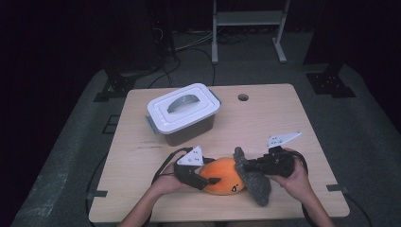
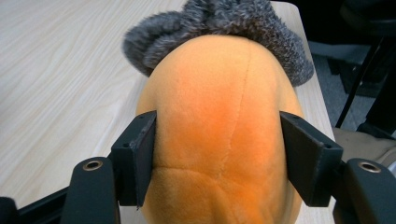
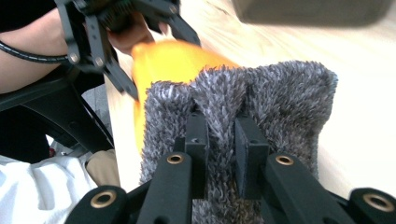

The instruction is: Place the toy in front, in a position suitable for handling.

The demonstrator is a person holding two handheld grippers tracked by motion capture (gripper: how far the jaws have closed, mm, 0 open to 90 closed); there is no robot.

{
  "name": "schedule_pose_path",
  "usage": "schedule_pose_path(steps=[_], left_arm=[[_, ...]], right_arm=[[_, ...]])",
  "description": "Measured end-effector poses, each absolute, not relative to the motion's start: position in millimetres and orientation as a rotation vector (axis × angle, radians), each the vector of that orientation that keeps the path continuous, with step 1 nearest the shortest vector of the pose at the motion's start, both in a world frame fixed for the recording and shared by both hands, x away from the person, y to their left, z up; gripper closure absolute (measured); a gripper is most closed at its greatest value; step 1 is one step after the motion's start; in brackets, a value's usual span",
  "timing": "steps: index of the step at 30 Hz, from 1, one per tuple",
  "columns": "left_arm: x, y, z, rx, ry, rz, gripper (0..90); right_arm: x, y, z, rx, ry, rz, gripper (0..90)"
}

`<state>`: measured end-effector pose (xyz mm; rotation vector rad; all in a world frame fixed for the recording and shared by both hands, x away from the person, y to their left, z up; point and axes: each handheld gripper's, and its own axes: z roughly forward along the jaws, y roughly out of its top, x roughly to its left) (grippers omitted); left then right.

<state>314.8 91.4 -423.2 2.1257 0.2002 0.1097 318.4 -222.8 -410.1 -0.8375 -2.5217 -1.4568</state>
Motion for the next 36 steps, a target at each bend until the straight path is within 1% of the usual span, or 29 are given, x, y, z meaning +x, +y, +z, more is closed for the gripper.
schedule_pose_path(steps=[3,5,6,8,9,12,13,15,16,17,18,20,21,22,24,25,28,29,30,31,34,36], left_arm=[[314.9,90.3,-421.5,2.134,0.206,0.105,29.0],[314.1,85.7,-419.1,2.151,0.213,0.110,18.9],[313.8,83.7,-418.4,2.158,0.221,0.114,15.4],[313.6,79.8,-418.3,2.171,0.233,0.122,13.0],[313.6,79.0,-419.0,2.171,0.235,0.129,13.3],[312.3,81.5,-419.3,2.169,0.210,0.158,27.8],[312.2,82.2,-419.3,2.169,0.209,0.158,29.1],[312.0,82.4,-419.3,2.169,0.207,0.154,29.9],[310.7,83.1,-419.3,2.175,0.182,0.151,30.1],[310.7,83.1,-419.3,2.175,0.182,0.151,30.5],[309.5,84.1,-419.5,2.177,0.159,0.156,31.2],[308.8,84.6,-419.7,2.180,0.143,0.151,32.2],[308.8,84.6,-419.7,2.180,0.143,0.151,32.4],[308.0,84.8,-419.2,2.192,0.132,0.141,32.5],[307.1,84.3,-418.8,2.201,0.127,0.133,32.2],[307.6,83.4,-418.1,2.212,0.131,0.126,30.7],[309.8,80.9,-415.6,2.218,0.173,0.105,16.7],[311.1,79.9,-414.2,2.213,0.190,0.095,14.0],[311.4,79.6,-413.9,2.207,0.192,0.091,13.2],[311.3,79.1,-414.0,2.205,0.185,0.097,13.9],[309.2,81.7,-413.5,2.196,0.167,0.169,32.4],[307.2,81.6,-410.0,2.158,0.193,0.241,38.5]], right_arm=[[318.6,-226.4,-414.9,-0.855,-2.508,-1.446,76.9],[317.1,-224.1,-414.0,-0.850,-2.517,-1.443,77.1],[316.4,-222.4,-413.0,-0.848,-2.522,-1.443,77.2],[315.5,-219.4,-412.0,-0.843,-2.522,-1.449,77.2],[315.3,-218.6,-411.8,-0.841,-2.518,-1.449,77.2],[314.9,-217.6,-410.6,-0.844,-2.526,-1.453,77.3],[315.0,-218.0,-410.2,-0.844,-2.522,-1.457,77.2],[315.1,-217.8,-409.0,-0.843,-2.521,-1.459,76.2],[315.2,-217.6,-409.1,-0.834,-2.509,-1.464,73.1],[315.2,-217.6,-409.1,-0.834,-2.509,-1.464,73.1],[315.3,-217.0,-410.0,-0.827,-2.507,-1.469,68.2],[315.2,-216.7,-410.6,-0.831,-2.518,-1.469,63.9],[315.2,-216.7,-410.6,-0.831,-2.518,-1.469,63.9],[315.8,-216.5,-412.3,-0.832,-2.525,-1.479,55.7],[317.0,-215.8,-416.0,-0.825,-2.495,-1.480,56.3],[316.9,-214.9,-417.3,-0.826,-2.482,-1.480,57.0],[314.7,-209.4,-419.9,-0.819,-2.456,-1.470,62.7],[313.8,-208.2,-419.3,-0.817,-2.455,-1.464,64.8],[312.0,-205.8,-417.6,-0.799,-2.474,-1.452,67.0],[310.9,-204.2,-416.5,-0.790,-2.484,-1.447,68.0],[308.6,-201.5,-410.8,-0.802,-2.525,-1.445,75.3],[309.5,-204.0,-404.3,-0.817,-2.536,-1.472,77.9]])
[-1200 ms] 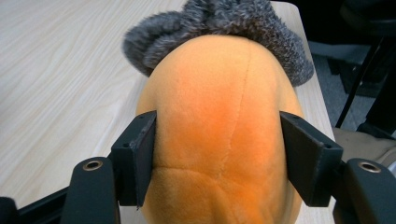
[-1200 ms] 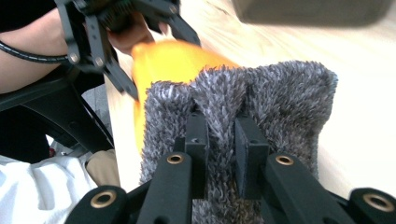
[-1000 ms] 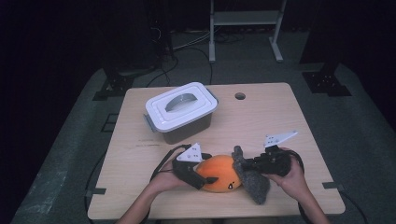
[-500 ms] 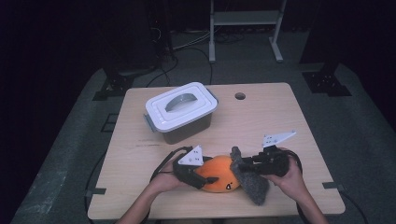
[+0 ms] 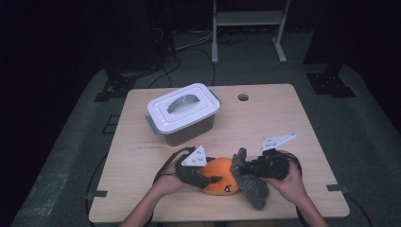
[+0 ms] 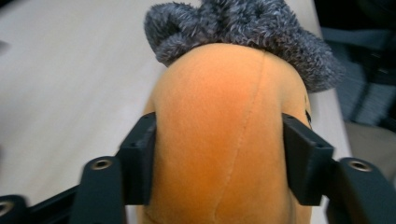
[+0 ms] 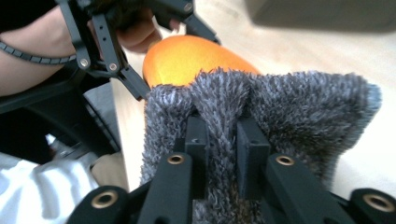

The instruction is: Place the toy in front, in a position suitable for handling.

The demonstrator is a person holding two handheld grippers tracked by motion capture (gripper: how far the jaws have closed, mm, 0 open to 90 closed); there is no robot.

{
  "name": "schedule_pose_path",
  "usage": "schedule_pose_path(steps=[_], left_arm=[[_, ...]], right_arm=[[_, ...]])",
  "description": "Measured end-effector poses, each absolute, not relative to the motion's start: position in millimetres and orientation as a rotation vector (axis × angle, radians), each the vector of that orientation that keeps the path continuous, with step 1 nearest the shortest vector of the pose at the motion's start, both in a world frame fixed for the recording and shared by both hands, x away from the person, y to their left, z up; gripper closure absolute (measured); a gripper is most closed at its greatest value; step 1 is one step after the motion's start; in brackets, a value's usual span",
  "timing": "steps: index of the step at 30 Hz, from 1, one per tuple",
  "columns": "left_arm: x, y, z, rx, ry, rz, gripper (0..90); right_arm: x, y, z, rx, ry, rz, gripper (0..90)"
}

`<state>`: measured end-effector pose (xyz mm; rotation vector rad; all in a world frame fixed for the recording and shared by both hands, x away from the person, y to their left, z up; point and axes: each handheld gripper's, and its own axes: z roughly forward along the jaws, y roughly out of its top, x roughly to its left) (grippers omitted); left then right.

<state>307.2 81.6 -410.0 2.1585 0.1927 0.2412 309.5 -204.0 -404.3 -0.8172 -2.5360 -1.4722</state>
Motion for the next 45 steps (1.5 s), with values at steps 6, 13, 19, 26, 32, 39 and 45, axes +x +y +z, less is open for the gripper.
schedule_pose_path(steps=[6,13,19,26,32,39,45], left_arm=[[306.6,77.0,-409.3,2.128,0.196,0.358,38.0],[309.9,78.9,-418.4,2.143,0.225,0.289,35.2],[308.7,80.3,-419.7,2.126,0.252,0.276,32.7],[307.1,74.5,-419.0,2.122,0.257,0.259,27.6],[315.0,84.8,-409.1,2.056,0.298,0.161,20.6],[311.8,85.2,-413.8,2.081,0.227,0.107,30.9],[312.4,84.7,-409.3,2.076,0.209,0.064,20.9]], right_arm=[[314.4,-208.6,-388.2,-0.855,-2.509,-1.634,77.6],[321.6,-211.5,-411.1,-0.889,-2.508,-1.520,77.3],[321.1,-225.3,-422.2,-0.960,-2.517,-1.423,77.1],[312.4,-206.7,-404.1,-0.839,-2.529,-1.508,76.6],[312.2,-212.9,-414.0,-0.853,-2.509,-1.486,76.6],[315.2,-227.2,-407.8,-0.888,-2.449,-1.508,75.9],[312.3,-211.9,-408.5,-0.815,-2.475,-1.479,75.8]])
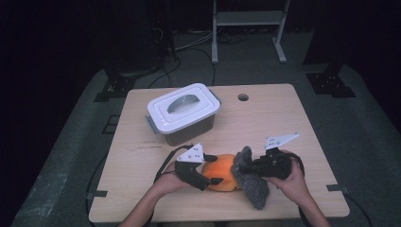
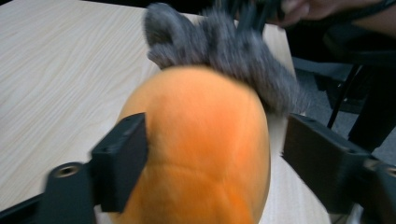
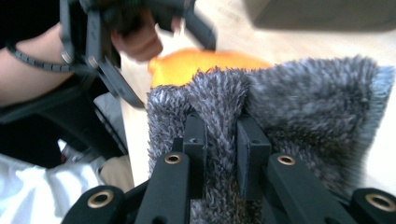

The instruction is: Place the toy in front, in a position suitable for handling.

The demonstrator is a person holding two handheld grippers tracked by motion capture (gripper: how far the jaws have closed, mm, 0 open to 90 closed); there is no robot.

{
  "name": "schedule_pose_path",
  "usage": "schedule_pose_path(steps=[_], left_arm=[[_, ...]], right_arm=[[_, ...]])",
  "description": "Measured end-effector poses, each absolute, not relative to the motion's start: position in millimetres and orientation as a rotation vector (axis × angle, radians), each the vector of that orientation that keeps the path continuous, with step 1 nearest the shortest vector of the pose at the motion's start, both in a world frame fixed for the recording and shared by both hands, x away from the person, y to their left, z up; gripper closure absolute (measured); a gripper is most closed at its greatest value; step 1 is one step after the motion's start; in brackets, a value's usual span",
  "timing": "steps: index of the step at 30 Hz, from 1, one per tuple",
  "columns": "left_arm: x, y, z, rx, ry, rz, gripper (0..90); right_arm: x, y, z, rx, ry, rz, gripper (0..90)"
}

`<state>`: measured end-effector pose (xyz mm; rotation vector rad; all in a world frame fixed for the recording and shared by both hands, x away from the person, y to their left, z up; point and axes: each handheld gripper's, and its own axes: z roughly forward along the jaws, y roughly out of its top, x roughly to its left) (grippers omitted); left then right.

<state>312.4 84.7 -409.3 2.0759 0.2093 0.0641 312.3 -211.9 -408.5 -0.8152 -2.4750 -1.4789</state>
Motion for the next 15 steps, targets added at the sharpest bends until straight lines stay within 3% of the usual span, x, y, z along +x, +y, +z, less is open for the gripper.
schedule_pose_path(steps=[4,7,11,15], left_arm=[[314.7,81.8,-409.5,2.092,0.244,0.061,9.9],[316.3,78.6,-415.8,2.130,0.251,0.013,10.1],[313.4,77.3,-419.6,2.150,0.239,0.058,23.1],[315.2,79.2,-419.1,2.154,0.259,0.062,29.3]], right_arm=[[308.6,-205.3,-413.7,-0.696,-2.436,-1.421,75.8],[305.9,-202.2,-411.6,-0.671,-2.466,-1.393,75.8],[305.2,-204.6,-398.8,-0.718,-2.507,-1.477,76.3],[303.8,-197.3,-395.9,-0.731,-2.554,-1.483,76.0]])
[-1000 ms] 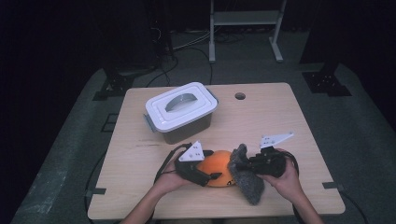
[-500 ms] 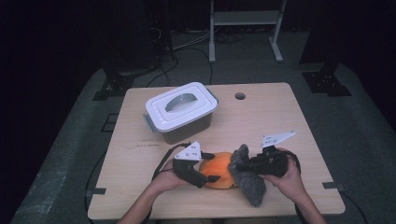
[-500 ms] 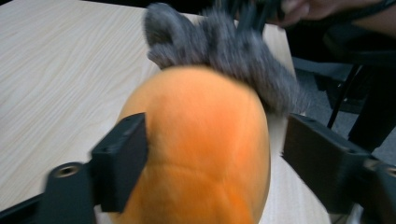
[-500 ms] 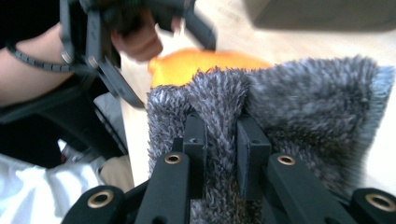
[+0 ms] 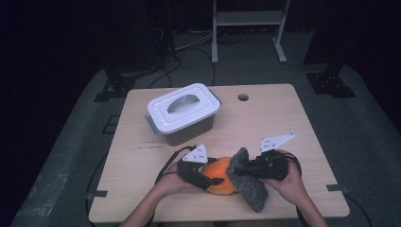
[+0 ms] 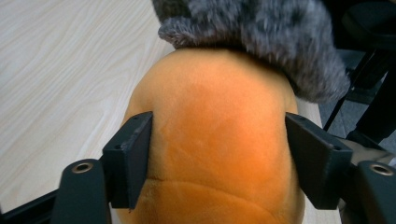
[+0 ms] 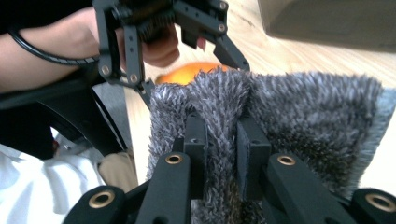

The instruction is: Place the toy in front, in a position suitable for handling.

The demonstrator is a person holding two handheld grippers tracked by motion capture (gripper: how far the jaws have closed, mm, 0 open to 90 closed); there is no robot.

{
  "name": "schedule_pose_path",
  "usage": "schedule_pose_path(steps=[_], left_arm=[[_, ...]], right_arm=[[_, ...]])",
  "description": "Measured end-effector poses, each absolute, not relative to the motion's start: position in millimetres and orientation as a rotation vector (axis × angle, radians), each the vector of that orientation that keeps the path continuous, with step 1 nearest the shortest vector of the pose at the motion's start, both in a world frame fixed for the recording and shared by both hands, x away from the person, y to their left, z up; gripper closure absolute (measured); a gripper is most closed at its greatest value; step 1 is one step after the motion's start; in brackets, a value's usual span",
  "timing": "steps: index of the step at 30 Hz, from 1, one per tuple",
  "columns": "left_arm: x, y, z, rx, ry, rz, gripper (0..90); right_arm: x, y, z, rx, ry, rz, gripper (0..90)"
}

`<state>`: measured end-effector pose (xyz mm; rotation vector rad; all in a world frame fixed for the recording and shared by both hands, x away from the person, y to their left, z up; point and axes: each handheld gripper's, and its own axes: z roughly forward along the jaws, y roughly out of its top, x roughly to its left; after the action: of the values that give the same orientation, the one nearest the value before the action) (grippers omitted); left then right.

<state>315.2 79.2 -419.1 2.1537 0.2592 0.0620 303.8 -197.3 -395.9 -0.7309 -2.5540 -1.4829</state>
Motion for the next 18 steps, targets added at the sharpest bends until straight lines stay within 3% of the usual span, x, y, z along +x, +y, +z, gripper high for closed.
schedule_pose_path(steps=[12,18], left_arm=[[322.0,90.0,-421.3,2.117,0.322,0.030,29.0],[320.7,88.8,-422.2,2.116,0.310,0.029,28.1]], right_arm=[[318.5,-228.8,-425.8,-0.924,-2.513,-1.351,75.8],[315.1,-227.0,-406.9,-0.874,-2.453,-1.504,76.0]])
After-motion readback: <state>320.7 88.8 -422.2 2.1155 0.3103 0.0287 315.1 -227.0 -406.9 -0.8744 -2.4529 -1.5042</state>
